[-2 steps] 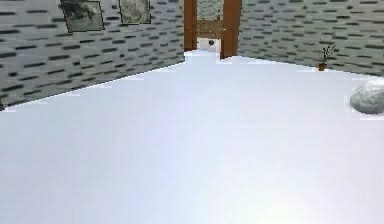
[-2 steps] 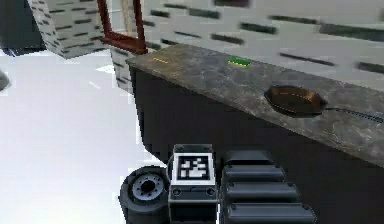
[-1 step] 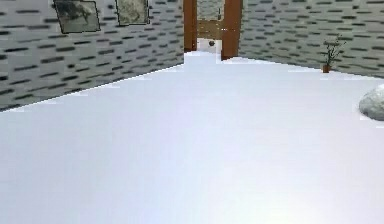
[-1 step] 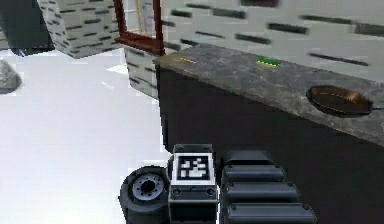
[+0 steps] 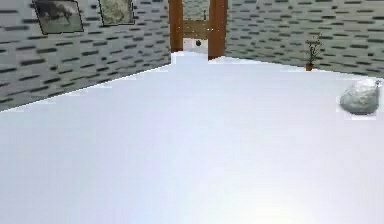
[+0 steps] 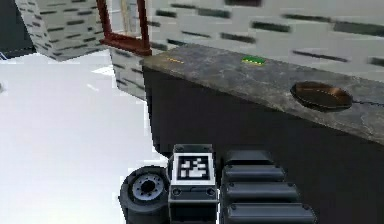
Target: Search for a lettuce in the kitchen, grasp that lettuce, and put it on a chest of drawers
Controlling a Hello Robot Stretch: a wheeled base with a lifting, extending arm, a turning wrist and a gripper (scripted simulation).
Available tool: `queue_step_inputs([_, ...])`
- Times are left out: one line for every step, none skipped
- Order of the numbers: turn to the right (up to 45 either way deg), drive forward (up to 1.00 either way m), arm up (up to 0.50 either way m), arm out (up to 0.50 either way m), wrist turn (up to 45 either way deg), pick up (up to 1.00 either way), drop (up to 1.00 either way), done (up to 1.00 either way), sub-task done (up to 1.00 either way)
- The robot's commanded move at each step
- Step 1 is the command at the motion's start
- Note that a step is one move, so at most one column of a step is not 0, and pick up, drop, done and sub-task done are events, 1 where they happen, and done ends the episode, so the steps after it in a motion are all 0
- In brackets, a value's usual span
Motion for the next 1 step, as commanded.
queue_step_inputs([0.0, 1.0, 0.0, 0.0, 0.0, 0.0, 0.0, 0.0, 0.0])
